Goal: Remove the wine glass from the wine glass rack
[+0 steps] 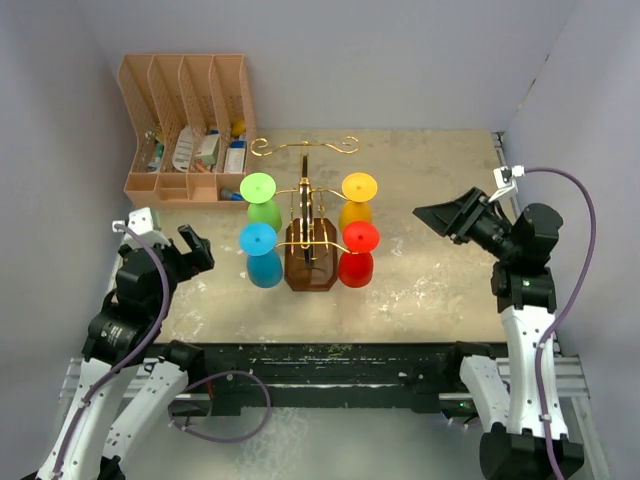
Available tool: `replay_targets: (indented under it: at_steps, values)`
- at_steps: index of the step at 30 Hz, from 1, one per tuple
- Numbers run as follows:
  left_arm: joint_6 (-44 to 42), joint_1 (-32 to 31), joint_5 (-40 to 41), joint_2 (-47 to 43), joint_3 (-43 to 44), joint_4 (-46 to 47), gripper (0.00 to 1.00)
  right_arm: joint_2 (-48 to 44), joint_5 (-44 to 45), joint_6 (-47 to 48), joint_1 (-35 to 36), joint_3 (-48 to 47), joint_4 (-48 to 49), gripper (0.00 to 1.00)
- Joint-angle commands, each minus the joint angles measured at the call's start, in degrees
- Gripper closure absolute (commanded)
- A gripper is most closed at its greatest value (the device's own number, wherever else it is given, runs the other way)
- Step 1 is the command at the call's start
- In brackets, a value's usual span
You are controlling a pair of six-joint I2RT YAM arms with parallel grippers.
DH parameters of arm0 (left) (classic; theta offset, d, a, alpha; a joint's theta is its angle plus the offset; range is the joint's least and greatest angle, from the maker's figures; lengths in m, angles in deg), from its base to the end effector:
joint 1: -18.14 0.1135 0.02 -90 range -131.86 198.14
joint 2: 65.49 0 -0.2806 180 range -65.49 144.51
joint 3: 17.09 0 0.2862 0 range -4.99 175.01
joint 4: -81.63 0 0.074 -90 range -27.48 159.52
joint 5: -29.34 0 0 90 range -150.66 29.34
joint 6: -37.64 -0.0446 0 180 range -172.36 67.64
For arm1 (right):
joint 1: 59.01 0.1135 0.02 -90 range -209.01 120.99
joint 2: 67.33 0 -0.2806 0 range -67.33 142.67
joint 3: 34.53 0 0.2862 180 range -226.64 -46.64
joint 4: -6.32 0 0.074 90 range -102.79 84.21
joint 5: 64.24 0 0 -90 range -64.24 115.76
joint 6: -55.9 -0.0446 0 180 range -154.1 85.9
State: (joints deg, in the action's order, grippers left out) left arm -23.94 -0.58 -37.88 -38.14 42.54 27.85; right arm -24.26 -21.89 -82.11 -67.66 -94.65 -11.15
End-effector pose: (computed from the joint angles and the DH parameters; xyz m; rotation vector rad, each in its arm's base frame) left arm 0.1190 -0.0221 0.3531 -0.4206 1.8724 -0.1666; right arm 0.1954 0.0036 0.3883 0.1386 1.7010 1.1724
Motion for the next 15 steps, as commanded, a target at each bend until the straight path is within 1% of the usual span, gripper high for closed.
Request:
replay_targets:
  at_steps: [1, 5, 9, 13, 15]
  values:
    - [0.3, 0.4, 0.0, 0.8, 2.1, 1.3, 0.01, 2.0, -1.6, 1.7, -0.1, -3.0, 0.4, 0.37]
    - [-0.9, 0.4, -2.4, 0.5, 1.5, 2.6, 0.00, 6.0, -4.2, 2.4, -0.1, -3.9, 0.6, 0.38]
    - [-1.0, 0.4, -2.5, -0.3, 1.1, 3.1, 0.01, 8.6, -4.3, 0.7, -0.1, -4.5, 3.4, 0.40]
    - [-1.0, 0.4, -2.5, -0.4, 1.0, 3.1, 0.00, 12.2, -5.7, -3.1, 0.0, -4.1, 7.9, 0.41]
    - [-1.0, 0.4, -2.5, -0.4, 1.0, 3.1, 0.00, 13.9, -6.4, -6.5, 0.0, -3.1, 13.1, 0.44]
